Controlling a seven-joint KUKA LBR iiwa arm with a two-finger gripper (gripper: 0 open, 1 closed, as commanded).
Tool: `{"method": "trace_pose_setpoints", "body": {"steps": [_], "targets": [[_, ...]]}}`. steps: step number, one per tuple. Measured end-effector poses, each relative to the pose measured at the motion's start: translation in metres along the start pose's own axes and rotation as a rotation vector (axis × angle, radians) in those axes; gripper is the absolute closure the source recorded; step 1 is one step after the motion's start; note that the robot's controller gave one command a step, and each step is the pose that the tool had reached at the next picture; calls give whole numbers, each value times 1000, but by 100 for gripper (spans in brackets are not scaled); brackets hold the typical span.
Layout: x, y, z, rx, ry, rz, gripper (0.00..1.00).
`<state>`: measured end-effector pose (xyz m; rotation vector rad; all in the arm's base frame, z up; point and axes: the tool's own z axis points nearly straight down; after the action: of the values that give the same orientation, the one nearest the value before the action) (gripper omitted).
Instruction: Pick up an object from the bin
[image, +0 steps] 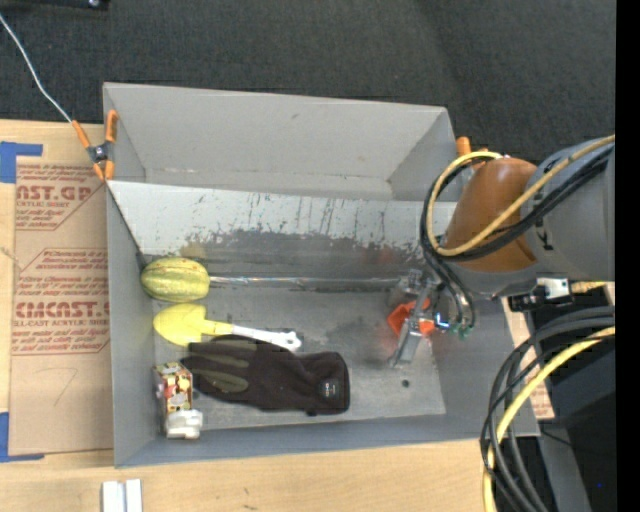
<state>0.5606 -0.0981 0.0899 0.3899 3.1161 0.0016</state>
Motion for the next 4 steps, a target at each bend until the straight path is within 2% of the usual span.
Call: {"method": "trace_pose_setpoints", "body": {"steps": [1, 2, 3, 4], "targets": [[-18, -38, 20, 1, -4, 42, 100], [-18, -38, 20, 1, -4, 42, 100], [-18, -36, -58, 0, 0, 51, 100], [-25, -38, -38, 1, -12, 47, 100]]}}
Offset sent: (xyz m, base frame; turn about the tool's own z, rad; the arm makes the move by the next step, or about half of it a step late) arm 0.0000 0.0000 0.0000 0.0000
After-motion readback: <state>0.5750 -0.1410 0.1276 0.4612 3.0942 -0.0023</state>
